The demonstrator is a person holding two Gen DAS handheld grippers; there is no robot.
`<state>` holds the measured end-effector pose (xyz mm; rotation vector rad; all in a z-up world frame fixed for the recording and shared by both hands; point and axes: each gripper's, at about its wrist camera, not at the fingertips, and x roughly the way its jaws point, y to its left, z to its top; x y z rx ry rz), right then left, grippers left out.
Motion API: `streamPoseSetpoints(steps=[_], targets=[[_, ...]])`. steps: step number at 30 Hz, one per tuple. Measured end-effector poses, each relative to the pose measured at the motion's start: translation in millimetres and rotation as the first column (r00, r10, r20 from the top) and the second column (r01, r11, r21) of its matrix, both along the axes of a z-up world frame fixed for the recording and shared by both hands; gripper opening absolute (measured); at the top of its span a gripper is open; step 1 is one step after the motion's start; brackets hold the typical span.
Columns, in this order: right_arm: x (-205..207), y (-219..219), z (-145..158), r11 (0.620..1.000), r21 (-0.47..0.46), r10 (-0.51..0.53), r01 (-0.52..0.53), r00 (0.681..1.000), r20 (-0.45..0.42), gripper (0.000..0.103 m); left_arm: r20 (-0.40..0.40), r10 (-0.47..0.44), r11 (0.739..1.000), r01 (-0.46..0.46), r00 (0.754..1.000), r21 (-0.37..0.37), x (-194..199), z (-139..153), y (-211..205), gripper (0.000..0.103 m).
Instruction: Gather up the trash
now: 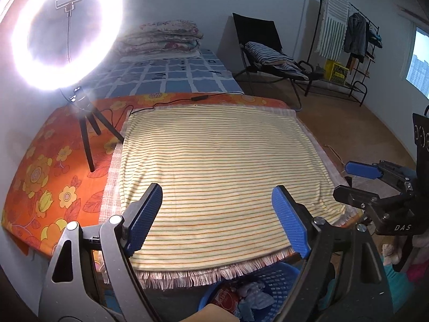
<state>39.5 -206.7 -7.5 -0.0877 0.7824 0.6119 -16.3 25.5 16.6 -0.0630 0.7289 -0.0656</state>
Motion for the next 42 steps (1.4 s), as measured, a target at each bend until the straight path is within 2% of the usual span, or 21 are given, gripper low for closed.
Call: streamPoseSetpoints(steps=[3, 13, 42], targets=[[1.7, -0.8, -0.5, 1.000, 0.001, -0.007, 0.007, 1.000, -0.004, 0.073, -0.012, 0.005, 1.000, -0.005, 1.000, 0.017, 0.9, -3.7, -2.6, 0.088], [4.1, -3.1, -5.2, 1.000, -0.004, -0.027, 0.027, 1.000, -0.016, 0.075, -0.016, 0.024, 1.000, -0.024, 1.000, 0.000, -0.2, -4.4, -0.2, 0.089], [2.1, -1.9, -5.3, 0.999, -0.024, -0.046, 0.046, 0.999, 0.002, 0.076, -0.025, 0.018, 1.000, -0.018, 1.000, 0.013, -2.4, -6.0, -3.2, 0.089]])
